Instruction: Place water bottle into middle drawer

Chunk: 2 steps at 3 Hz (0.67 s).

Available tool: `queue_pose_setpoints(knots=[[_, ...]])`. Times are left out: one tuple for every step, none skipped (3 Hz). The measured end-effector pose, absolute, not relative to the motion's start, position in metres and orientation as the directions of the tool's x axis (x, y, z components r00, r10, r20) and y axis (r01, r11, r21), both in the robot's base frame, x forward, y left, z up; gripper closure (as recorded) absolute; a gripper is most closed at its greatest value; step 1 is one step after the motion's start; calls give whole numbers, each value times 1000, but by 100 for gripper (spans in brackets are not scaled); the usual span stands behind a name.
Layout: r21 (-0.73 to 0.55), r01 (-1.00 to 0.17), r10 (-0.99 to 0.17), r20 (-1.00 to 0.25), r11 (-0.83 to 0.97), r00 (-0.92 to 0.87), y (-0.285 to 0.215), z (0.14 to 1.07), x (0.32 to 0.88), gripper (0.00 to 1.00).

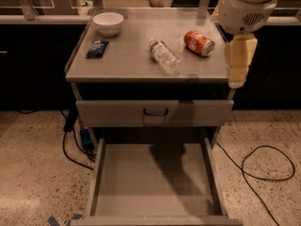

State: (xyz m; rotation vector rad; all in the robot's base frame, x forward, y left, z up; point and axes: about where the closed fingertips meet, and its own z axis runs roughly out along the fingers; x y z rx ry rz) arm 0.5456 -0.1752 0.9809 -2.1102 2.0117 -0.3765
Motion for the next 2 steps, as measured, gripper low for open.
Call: queue_pose_setpoints(knots=[[-358,-931,-991,133,-75,28,-187,984,559,0],[-358,-931,-991,133,-75,28,-187,984,559,0]])
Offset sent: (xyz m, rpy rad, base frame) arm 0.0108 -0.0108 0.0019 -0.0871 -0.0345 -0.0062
